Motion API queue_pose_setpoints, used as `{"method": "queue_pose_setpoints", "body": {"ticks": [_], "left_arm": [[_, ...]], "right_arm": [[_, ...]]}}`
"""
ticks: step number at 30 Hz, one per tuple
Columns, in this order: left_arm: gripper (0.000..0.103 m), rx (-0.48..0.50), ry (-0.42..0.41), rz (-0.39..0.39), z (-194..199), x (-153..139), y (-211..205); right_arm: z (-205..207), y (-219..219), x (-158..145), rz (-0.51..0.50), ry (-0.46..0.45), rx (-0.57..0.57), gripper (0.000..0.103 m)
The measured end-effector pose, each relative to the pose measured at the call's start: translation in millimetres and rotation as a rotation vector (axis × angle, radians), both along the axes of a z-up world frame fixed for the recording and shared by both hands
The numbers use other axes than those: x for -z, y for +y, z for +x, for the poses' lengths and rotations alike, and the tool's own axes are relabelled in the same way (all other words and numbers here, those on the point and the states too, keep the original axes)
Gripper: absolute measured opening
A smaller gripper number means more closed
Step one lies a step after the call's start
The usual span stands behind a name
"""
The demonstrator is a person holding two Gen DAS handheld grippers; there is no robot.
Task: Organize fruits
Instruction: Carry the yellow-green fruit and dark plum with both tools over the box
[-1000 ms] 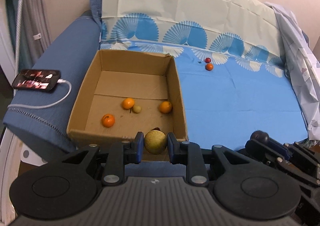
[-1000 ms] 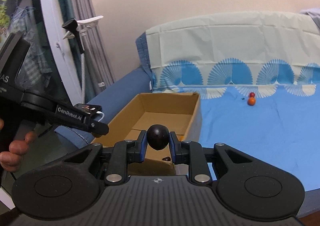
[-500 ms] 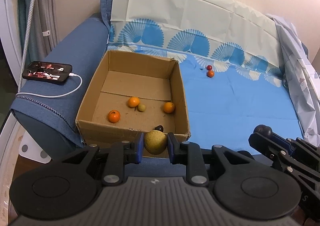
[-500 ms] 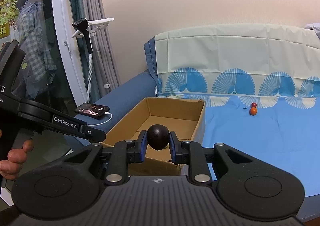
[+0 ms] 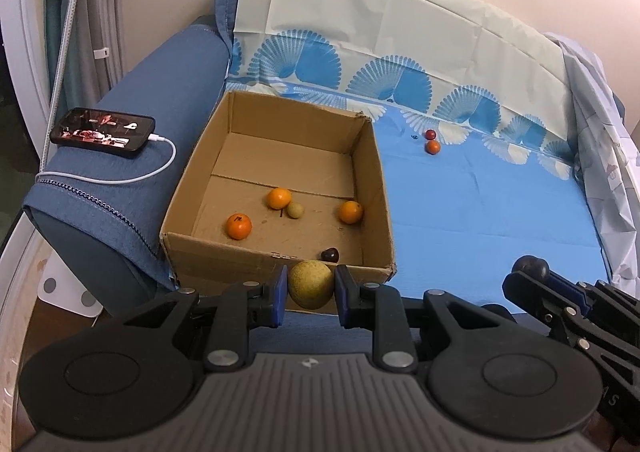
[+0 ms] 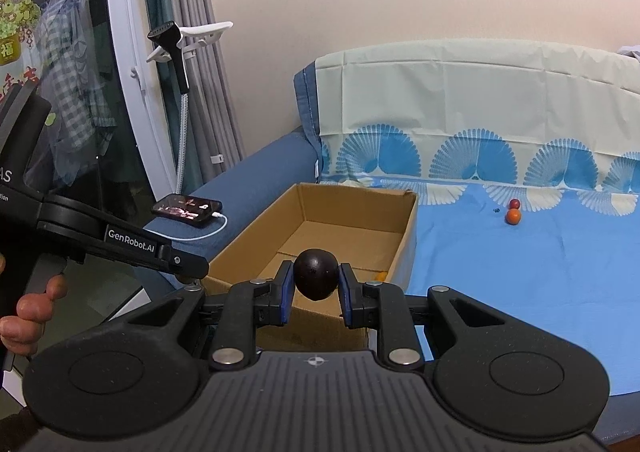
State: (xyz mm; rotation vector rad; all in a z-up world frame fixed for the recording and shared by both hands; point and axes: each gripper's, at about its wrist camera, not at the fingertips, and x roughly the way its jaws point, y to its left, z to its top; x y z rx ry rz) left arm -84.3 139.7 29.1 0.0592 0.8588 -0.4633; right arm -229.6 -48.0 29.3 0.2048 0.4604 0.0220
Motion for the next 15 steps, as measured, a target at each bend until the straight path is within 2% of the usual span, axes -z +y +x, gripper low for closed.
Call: {"method": "queue_pose_setpoints", "body": {"ticks": [15], "left_arm": [[0.027,-0.028,0.047,0.01,31.1,16.4,-0.8]], "right_arm": [[30.2,-1.2,10.8,-0.012,0.055,-0.015,0.024]]}}
